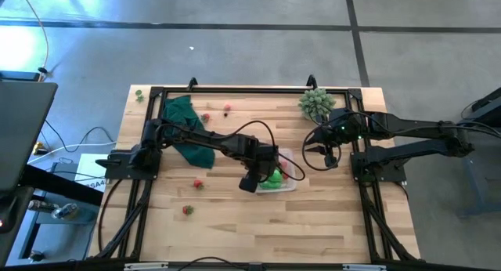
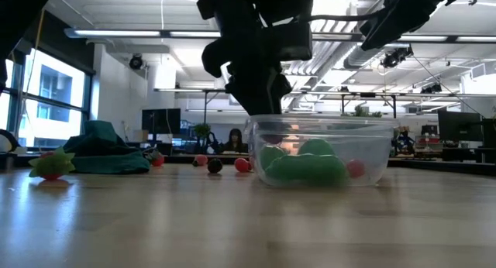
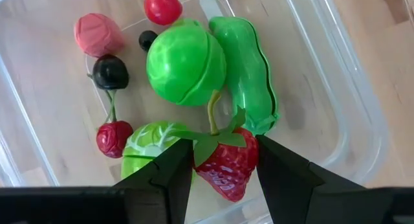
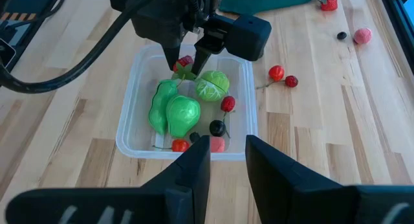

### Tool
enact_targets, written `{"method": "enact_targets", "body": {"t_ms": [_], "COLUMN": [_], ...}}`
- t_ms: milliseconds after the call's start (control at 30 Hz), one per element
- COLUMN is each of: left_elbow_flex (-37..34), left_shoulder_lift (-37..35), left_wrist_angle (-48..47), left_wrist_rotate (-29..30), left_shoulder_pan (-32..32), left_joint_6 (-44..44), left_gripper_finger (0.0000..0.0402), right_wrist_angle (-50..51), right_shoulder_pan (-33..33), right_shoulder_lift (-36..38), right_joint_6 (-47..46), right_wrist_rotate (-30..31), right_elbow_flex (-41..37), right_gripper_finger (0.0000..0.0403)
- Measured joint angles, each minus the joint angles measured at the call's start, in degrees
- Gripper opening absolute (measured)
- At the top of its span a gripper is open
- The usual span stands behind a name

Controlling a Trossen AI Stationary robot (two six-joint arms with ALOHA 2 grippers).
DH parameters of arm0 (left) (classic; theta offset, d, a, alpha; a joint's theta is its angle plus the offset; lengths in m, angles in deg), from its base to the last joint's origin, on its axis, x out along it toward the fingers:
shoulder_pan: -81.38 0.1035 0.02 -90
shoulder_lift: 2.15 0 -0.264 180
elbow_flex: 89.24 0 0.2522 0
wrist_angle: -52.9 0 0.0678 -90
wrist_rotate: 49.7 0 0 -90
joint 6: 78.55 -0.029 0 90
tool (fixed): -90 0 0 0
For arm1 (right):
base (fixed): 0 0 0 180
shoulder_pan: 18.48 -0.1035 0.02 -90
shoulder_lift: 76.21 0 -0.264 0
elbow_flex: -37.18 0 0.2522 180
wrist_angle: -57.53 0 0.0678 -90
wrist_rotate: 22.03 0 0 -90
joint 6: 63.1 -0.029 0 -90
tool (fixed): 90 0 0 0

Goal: Pick and placing Produce into tupperware
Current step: Put the middle red strawberry into the container

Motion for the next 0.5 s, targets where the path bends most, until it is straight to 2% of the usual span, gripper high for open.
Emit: {"method": "enact_targets", "body": {"t_ms": [100, 367, 500], "left_elbow_flex": [0.0, -0.02, -0.02], "left_shoulder_lift": [-0.02, -0.02, -0.04], "left_wrist_angle": [0.02, -0.62, -0.83], "left_wrist_rotate": [0.02, 0.99, 1.14], "left_shoulder_pan": [0.0, -0.03, -0.11], "left_joint_6": [0.04, -0.02, -0.02], "left_gripper_finger": [0.0158, 0.022, 0.0226], "right_wrist_angle": [0.0, 0.0, 0.0], "right_shoulder_pan": [-0.01, 0.0, -0.01], "right_shoulder_lift": [0.0, 0.0, 0.0], "right_joint_6": [-0.01, -0.01, -0.01], "right_wrist_rotate": [-0.01, -0.01, 0.0], "right_elbow_flex": [0.0, 0.0, 0.01], "right_gripper_finger": [0.0089, 0.0089, 0.0089]}}
